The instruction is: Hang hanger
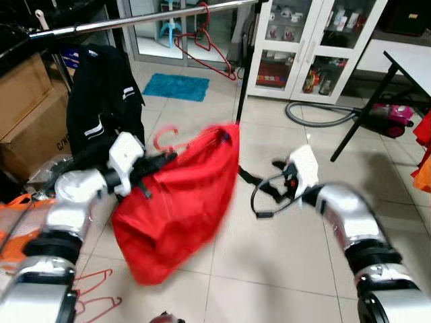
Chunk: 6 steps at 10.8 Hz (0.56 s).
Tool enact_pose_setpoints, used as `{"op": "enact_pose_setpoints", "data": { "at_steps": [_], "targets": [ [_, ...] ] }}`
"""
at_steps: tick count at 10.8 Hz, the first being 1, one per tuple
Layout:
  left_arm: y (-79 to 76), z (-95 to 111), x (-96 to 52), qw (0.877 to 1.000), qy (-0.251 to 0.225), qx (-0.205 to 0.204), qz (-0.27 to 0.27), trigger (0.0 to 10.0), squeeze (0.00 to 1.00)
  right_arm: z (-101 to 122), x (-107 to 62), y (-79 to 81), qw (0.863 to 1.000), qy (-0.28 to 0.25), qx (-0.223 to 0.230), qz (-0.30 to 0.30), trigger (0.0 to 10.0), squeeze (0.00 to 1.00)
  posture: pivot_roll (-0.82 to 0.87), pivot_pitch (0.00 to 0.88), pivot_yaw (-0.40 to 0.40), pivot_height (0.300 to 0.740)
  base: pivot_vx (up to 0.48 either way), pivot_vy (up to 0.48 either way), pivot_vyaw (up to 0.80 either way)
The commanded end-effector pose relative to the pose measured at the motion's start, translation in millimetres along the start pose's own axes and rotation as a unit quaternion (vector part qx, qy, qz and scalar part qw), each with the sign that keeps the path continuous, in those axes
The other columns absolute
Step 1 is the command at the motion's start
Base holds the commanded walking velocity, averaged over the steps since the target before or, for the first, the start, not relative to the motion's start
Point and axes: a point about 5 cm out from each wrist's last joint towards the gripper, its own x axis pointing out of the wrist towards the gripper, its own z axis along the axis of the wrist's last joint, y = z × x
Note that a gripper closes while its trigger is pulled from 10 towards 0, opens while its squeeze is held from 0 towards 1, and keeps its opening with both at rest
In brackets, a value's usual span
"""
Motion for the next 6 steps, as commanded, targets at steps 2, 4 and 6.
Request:
{"op": "enact_pose_setpoints", "data": {
  "at_steps": [2,4,6],
  "targets": [
    [-3.1,13,-1.4,1.000,-0.023,0.007,-0.017,10.0,0.00,3,4.6,9.6,0.996,-0.017,0.083,0.007,10.0,0.00,0.01,0.000,-0.025,0.740,0.000,0.000,0.00],
    [-10.1,20,0.2,0.999,-0.033,0.005,-0.023,10.0,0.00,5,10.5,20.4,0.973,-0.050,0.225,-0.006,10.0,0.00,0.01,0.000,-0.033,0.740,0.000,0.000,0.00],
    [-17.6,22,3.8,0.999,-0.035,-0.005,-0.025,10.0,0.00,6,14.8,30.1,0.943,-0.062,0.327,-0.020,10.0,0.00,0.01,0.000,-0.037,0.740,0.000,0.000,0.00]
  ]
}}
